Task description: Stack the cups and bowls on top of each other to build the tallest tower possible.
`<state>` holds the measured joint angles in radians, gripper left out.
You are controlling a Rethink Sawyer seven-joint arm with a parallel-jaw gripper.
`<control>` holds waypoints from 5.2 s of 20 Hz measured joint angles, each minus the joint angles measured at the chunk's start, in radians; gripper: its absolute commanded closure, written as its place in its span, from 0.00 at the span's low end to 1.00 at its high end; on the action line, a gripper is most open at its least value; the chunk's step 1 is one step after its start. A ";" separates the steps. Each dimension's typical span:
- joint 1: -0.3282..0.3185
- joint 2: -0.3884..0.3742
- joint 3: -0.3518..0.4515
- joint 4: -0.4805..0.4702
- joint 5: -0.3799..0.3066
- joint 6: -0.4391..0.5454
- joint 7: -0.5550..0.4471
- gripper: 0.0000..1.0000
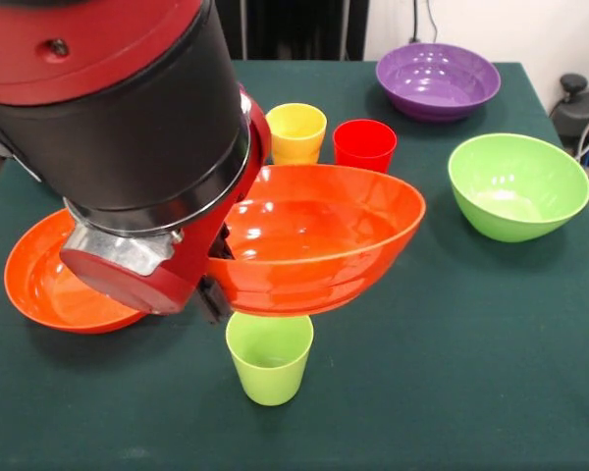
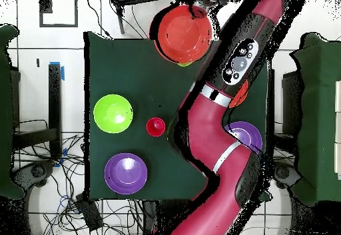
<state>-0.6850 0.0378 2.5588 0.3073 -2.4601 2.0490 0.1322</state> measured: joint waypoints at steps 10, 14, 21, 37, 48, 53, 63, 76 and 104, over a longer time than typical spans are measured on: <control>0.014 -0.029 -0.080 0.000 -0.020 0.000 0.000 1.00; 0.022 -0.036 -0.081 0.000 -0.057 0.000 0.001 1.00; 0.032 -0.035 -0.081 0.000 -0.132 0.012 0.001 1.00; 0.045 -0.028 -0.068 0.000 -0.379 0.267 0.001 1.00; 0.043 0.018 0.043 -0.004 -0.412 0.389 0.001 1.00; 0.043 0.042 0.102 -0.018 -0.412 0.393 0.001 1.00; 0.035 0.098 0.248 -0.069 -0.412 0.392 0.001 1.00; 0.028 0.118 0.329 -0.088 -0.412 0.215 0.001 1.00; 0.027 0.118 0.366 -0.088 -0.417 0.027 0.001 1.00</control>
<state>-0.6575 0.1561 2.9252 0.2189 -2.8772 2.0763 0.1328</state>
